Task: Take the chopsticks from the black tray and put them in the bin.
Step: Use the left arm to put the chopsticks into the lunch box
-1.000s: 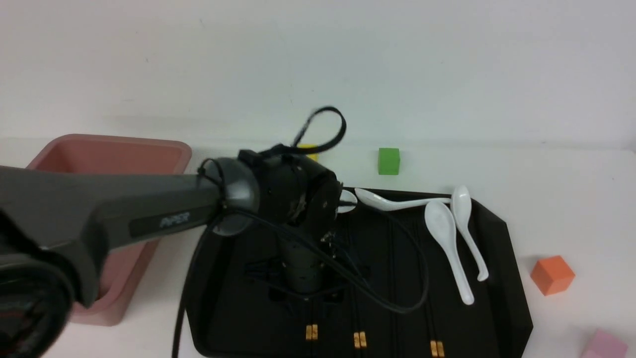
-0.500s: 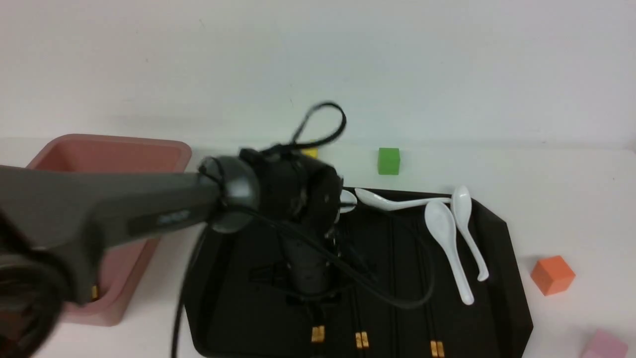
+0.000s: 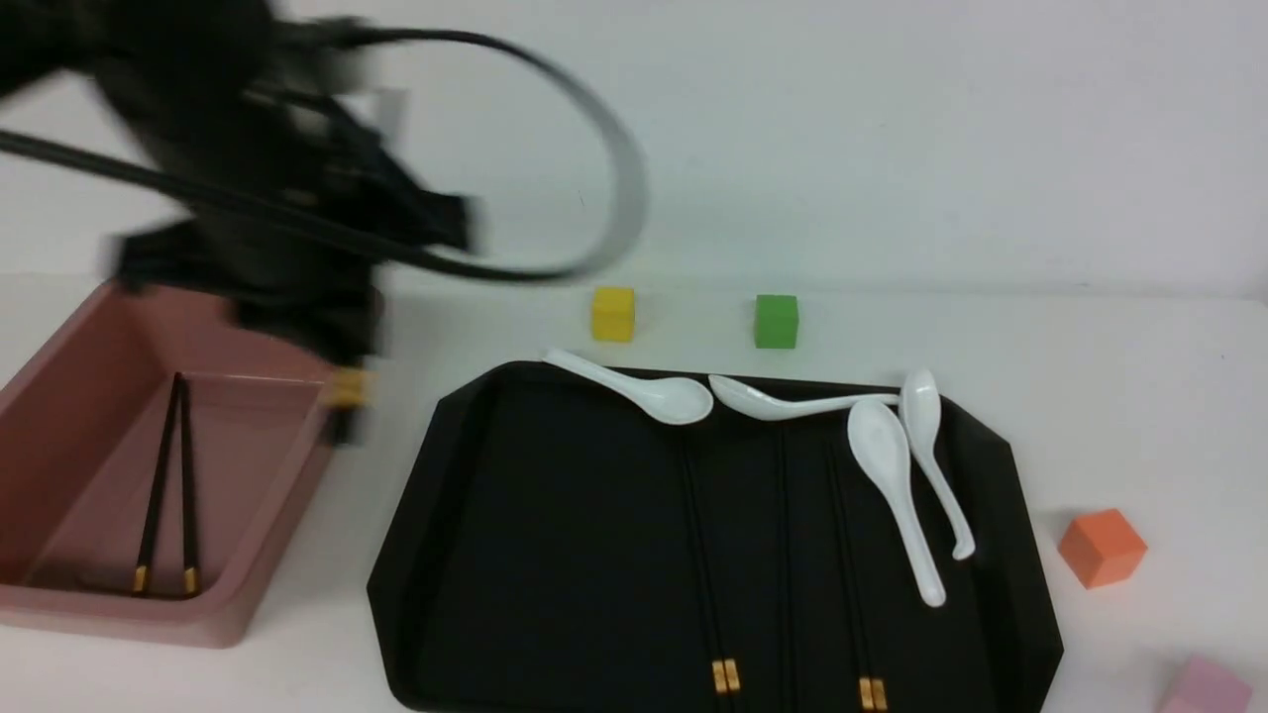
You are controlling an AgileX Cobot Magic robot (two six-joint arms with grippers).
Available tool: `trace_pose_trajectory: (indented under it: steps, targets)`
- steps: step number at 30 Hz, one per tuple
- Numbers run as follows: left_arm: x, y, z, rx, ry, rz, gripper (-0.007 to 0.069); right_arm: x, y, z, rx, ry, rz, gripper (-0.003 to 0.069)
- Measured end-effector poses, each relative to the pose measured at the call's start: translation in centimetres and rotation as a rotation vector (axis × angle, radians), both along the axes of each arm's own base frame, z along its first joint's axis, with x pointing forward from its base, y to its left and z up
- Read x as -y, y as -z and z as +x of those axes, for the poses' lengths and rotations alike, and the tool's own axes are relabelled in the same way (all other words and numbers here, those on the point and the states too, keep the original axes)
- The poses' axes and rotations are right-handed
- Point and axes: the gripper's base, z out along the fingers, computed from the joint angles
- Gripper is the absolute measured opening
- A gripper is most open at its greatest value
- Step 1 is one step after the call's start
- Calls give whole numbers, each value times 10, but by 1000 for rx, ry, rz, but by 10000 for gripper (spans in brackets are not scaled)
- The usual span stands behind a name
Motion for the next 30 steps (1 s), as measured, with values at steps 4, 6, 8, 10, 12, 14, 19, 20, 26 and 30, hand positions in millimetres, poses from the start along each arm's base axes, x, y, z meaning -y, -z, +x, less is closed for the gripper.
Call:
trace_pose_trajectory:
  steps: [4,6,8,10,12,14,19,20,26,30]
  targets:
    - [-55,12,19,-38,-119,14,120,0,0,0,0,0,0,240]
    - [-68,18,26,-40,-143,14,120,0,0,0,0,0,0,240]
    - [-86,28,38,-36,-170,19,120,0,0,0,0,0,0,240]
    - [-98,46,52,-59,-180,30,120,0,0,0,0,0,0,240]
    - [-102,64,61,-98,-184,41,120,0,0,0,0,0,0,240]
    - [-102,73,65,-121,-184,48,120,0,0,0,0,0,0,240]
    - [-103,114,81,-228,-180,65,152,0,0,0,0,1,2,240]
    - [-103,120,83,-244,-182,67,170,0,0,0,0,1,2,240]
    - [-103,126,84,-267,-177,71,229,0,0,0,0,1,2,240]
    - [-103,107,72,-270,-129,87,154,0,0,0,0,1,1,240]
